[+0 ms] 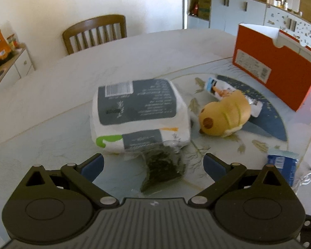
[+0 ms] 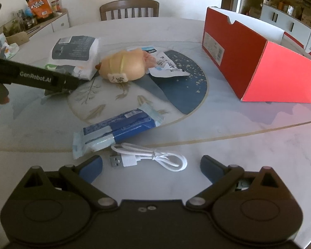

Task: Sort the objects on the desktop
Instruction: 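Move left tool to the clear bag of dark tea while right tool approaches the white USB cable, then close left tool on the tea bag while right tool grips the white USB cable, then carry the tea bag in left tool while right tool carries the cable into the shoebox, then open right tool to drop the cable while left tool releases the tea bag in the box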

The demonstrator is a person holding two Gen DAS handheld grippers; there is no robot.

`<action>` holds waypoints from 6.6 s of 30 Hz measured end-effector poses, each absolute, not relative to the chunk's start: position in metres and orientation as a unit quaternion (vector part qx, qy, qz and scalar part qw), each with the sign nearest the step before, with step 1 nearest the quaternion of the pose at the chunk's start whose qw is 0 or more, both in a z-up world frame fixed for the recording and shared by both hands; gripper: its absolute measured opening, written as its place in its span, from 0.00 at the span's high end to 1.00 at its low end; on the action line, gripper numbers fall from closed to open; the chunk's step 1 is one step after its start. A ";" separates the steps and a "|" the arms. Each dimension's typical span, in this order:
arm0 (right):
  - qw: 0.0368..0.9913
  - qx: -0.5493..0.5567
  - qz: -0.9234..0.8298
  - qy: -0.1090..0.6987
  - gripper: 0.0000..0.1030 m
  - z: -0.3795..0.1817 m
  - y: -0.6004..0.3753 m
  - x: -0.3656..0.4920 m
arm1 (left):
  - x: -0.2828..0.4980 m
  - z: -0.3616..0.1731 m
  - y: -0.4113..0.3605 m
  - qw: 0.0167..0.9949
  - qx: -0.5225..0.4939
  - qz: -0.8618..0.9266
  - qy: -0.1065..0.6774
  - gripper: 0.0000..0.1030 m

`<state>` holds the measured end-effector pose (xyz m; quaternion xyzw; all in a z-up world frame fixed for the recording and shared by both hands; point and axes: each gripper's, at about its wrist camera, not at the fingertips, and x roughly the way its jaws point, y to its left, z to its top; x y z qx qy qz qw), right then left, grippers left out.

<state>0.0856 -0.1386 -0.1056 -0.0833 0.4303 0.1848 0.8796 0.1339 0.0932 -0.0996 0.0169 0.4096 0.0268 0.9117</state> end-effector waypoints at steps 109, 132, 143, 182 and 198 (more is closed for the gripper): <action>0.935 -0.033 0.138 0.325 0.36 0.043 -0.314 0.154 | 0.180 0.030 -0.097 0.897 -0.011 -0.194 0.398 0.64; 0.942 -0.056 0.156 0.291 0.37 0.056 -0.355 0.250 | 0.275 0.029 -0.160 0.891 0.040 -0.184 0.412 0.64; 0.931 -0.050 0.156 0.326 0.37 0.026 -0.369 0.302 | 0.322 0.004 -0.180 0.870 0.061 -0.172 0.458 0.64; 0.882 -0.053 0.191 0.428 0.36 -0.052 -0.362 0.367 | 0.386 -0.054 -0.204 0.832 0.084 -0.130 0.532 0.64; 0.882 -0.018 0.203 0.426 0.17 -0.038 -0.378 0.361 | 0.377 -0.041 -0.198 0.845 0.071 -0.134 0.513 0.37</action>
